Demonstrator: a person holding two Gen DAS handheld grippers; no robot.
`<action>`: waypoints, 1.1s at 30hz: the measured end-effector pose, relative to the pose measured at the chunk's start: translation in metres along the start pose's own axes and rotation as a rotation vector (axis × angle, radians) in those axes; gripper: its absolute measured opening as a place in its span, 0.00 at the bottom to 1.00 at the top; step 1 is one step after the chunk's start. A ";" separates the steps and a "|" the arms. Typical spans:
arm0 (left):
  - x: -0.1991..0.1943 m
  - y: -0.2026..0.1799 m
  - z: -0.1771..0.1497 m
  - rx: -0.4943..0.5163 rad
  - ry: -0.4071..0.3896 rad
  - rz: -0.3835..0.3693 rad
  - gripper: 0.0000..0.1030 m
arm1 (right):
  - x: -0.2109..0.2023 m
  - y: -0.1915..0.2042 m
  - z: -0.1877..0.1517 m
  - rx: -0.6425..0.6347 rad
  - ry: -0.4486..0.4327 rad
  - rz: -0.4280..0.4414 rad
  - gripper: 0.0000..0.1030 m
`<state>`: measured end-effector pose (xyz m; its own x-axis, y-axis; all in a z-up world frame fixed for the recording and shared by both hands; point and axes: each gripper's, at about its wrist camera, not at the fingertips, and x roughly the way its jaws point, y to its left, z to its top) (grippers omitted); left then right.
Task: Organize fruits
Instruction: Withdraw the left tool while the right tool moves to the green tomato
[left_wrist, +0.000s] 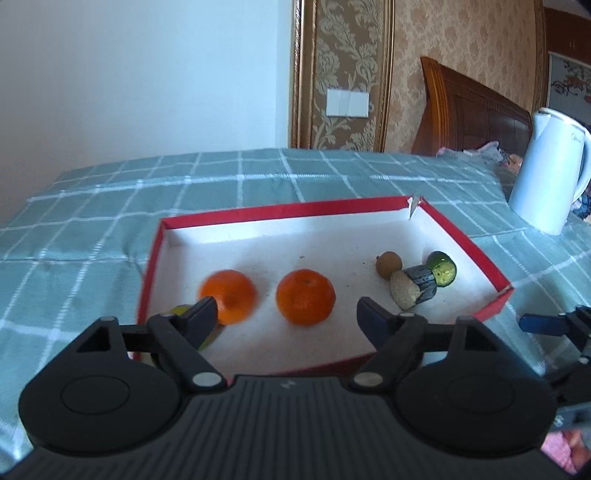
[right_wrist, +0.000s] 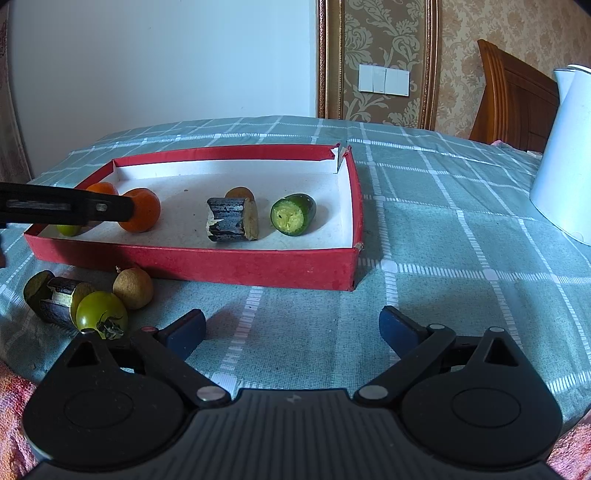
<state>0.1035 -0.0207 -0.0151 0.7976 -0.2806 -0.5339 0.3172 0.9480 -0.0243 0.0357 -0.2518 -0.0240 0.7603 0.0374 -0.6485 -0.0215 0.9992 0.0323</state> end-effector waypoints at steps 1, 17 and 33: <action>-0.007 0.003 -0.002 -0.011 -0.008 0.003 0.84 | 0.000 0.000 0.000 0.000 0.000 0.001 0.99; -0.055 0.064 -0.057 -0.197 -0.016 0.130 0.94 | -0.011 -0.010 -0.004 0.056 -0.064 0.127 0.99; -0.041 0.075 -0.068 -0.217 0.048 0.156 1.00 | -0.030 0.048 -0.010 -0.178 -0.120 0.286 0.87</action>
<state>0.0598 0.0717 -0.0524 0.8013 -0.1260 -0.5849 0.0709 0.9907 -0.1162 0.0055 -0.2044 -0.0101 0.7780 0.3250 -0.5377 -0.3492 0.9351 0.0599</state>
